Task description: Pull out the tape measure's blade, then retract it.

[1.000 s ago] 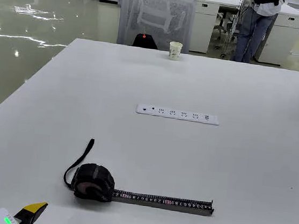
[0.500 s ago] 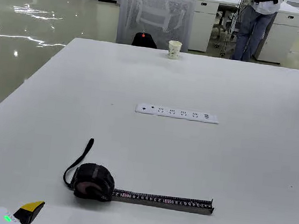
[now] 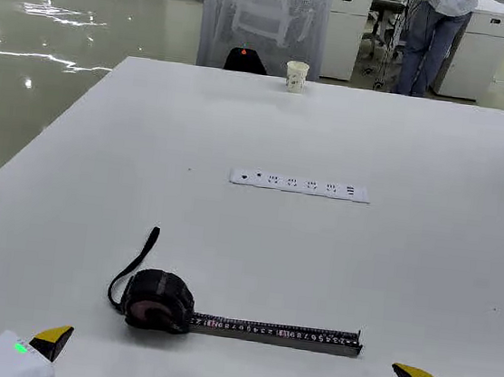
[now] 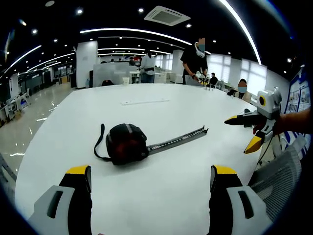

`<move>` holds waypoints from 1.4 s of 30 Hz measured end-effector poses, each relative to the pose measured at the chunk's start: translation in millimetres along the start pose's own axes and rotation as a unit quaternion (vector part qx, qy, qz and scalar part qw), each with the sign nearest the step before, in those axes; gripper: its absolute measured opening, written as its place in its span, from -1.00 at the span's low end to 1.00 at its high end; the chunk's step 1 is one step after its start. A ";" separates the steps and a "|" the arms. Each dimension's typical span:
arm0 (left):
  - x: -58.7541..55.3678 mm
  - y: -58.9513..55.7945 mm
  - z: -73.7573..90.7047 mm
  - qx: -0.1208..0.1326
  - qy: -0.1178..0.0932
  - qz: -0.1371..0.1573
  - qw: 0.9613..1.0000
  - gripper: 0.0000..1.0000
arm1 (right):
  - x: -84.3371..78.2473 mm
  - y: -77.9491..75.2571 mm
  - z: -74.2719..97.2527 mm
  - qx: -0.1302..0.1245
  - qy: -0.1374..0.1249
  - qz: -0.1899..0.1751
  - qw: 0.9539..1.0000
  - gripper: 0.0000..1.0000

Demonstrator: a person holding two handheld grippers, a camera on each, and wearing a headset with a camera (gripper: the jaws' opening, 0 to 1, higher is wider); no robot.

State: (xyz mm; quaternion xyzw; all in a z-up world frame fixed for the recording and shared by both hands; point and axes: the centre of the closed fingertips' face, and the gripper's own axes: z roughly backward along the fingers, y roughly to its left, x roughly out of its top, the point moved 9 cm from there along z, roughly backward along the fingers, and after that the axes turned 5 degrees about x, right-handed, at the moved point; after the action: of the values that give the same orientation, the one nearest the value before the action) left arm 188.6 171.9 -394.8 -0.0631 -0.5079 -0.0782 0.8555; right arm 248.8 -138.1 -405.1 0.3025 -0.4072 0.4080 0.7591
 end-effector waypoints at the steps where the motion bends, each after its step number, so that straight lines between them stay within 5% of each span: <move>1: 0.4 0.1 -0.6 0.000 0.000 0.000 1.000 0.98 | 0.0 -1.4 0.0 0.002 0.002 0.002 1.000 0.95; 20: 6.1 7.0 -23.6 0.004 0.001 0.008 1.000 0.98 | 3.8 -36.1 -4.1 0.046 0.047 0.066 0.996 0.81; 42: 17.4 15.4 -52.3 0.010 -0.004 0.022 1.000 0.98 | 11.7 -76.6 -19.2 0.091 0.102 0.114 0.984 0.51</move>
State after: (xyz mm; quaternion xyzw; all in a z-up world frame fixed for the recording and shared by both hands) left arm 244.8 176.0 -404.9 -0.0658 -0.5102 -0.0540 0.8558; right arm 326.1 -155.6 -413.9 0.2785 -0.3205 0.5561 0.7145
